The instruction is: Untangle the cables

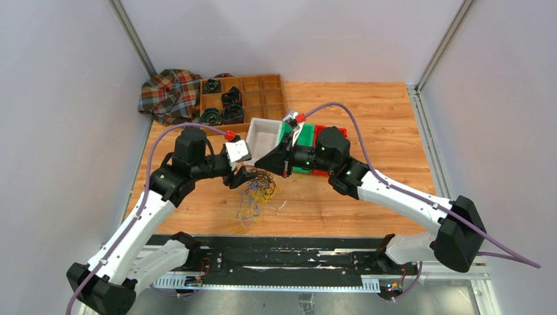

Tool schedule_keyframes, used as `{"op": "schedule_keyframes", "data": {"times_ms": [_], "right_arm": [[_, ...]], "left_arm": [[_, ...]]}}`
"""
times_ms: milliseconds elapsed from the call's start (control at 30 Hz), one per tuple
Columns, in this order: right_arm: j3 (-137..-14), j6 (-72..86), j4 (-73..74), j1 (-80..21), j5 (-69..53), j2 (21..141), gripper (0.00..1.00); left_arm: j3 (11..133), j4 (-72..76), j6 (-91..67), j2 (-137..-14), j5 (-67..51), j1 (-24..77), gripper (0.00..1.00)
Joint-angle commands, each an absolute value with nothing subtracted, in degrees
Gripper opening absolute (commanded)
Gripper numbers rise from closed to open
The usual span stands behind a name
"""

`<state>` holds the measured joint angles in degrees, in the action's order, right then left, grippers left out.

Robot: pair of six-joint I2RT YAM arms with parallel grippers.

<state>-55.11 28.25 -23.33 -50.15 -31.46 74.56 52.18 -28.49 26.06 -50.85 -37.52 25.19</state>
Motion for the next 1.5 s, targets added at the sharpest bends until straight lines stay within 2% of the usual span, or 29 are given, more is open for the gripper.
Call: {"op": "schedule_keyframes", "data": {"times_ms": [0,167,300,400,600,733,1033,1233,1267,1400,1433,1467], "right_arm": [[-55.5,30.2,-28.7,-50.5,-32.5,72.1,0.01],[-52.9,29.3,-27.4,-48.8,-29.4,68.5,0.01],[-51.2,29.8,-25.9,-45.4,-29.0,65.7,0.01],[-49.7,29.2,-24.0,-42.5,-28.6,62.9,0.01],[-46.7,27.0,-17.5,-33.2,-26.6,55.1,0.0],[-46.9,26.1,-14.1,-26.8,-26.8,50.0,0.01],[-52.2,23.8,-8.9,-19.6,-20.0,42.4,0.01],[-55.8,25.6,-9.5,-19.4,-23.4,44.1,0.01],[-55.7,26.7,-10.7,-19.4,-24.3,44.5,0.01],[-56.3,29.5,-12.9,-19.5,-27.2,46.9,0.01],[-56.3,30.3,-13.9,-19.5,-27.4,47.3,0.01],[-56.3,31.7,-15.6,-19.5,-28.2,48.0,0.01]], "left_arm": [[50.1,-27.1,25.3,-50.2,-36.8,24.8,0.53],[50.3,-28.8,26.1,-48.3,-35.3,24.8,0.19],[49.8,-31.2,27.4,-46.5,-32.4,24.8,0.02],[48.7,-32.7,30.2,-45.0,-28.1,24.8,0.01],[44.2,-32.6,37.0,-41.6,-8.6,24.7,0.01],[40.4,-31.3,40.5,-40.1,0.3,24.3,0.01],[34.7,-30.1,49.2,-40.8,6.6,22.9,0.01],[31.7,-28.0,52.7,-41.2,5.8,19.7,0.01],[32.1,-28.8,52.2,-41.3,4.1,19.4,0.02],[36.7,-32.6,49.2,-40.8,-5.3,19.3,0.24],[38.5,-34.5,48.9,-41.4,-8.1,19.3,0.42],[40.6,-36.6,48.5,-42.1,-10.9,19.3,0.65]]}}
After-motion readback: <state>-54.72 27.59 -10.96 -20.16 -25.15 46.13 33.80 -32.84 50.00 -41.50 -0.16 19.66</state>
